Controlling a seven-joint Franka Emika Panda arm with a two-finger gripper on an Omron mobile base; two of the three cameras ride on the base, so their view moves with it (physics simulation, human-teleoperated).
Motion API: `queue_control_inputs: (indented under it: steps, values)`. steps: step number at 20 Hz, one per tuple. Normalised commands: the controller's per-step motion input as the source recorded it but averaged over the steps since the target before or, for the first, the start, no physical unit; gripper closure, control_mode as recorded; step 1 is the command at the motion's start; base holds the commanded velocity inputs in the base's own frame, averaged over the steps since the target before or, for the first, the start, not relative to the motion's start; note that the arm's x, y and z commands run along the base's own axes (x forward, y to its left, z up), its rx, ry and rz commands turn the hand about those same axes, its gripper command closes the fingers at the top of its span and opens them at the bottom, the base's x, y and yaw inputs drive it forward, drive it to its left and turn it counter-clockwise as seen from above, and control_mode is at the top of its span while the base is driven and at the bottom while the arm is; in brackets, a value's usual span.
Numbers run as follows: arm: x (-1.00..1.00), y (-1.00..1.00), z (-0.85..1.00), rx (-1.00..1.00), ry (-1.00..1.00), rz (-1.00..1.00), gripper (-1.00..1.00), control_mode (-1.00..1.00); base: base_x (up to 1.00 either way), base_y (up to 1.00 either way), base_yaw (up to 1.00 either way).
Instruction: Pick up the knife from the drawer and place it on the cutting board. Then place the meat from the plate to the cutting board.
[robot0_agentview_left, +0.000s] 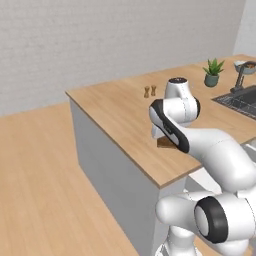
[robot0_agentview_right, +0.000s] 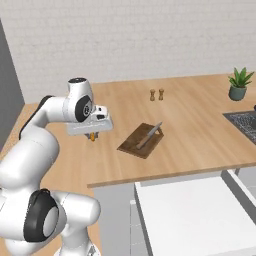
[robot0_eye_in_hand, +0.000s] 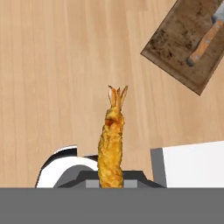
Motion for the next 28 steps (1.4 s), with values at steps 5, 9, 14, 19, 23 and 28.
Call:
queue_control_inputs:
  steps: [5, 9, 14, 19, 23, 28]
  values:
    - [0.00, 0.00, 0.00, 0.00, 0.00, 0.00, 1.00, 1.00, 0.45, -0.29, -0.09]
    - [0.07, -0.01, -0.05, 0.00, 0.00, -0.01, 1.00, -1.00, 0.13, -0.08, -0.04]
    - [0.54, -0.01, -0.31, 0.00, 0.00, -0.05, 1.00, -1.00, 0.00, 0.00, 0.00]
    - [0.89, -0.07, -0.34, 0.00, 0.00, -0.10, 1.00, -1.00, 0.00, 0.00, 0.00]
    - [0.80, -0.28, -0.20, 0.00, 0.00, -0.10, 1.00, -1.00, 0.00, 0.00, 0.00]
    - [0.46, -0.36, -0.09, 0.00, 0.00, -0.13, 1.00, -1.00, 0.00, 0.00, 0.00]
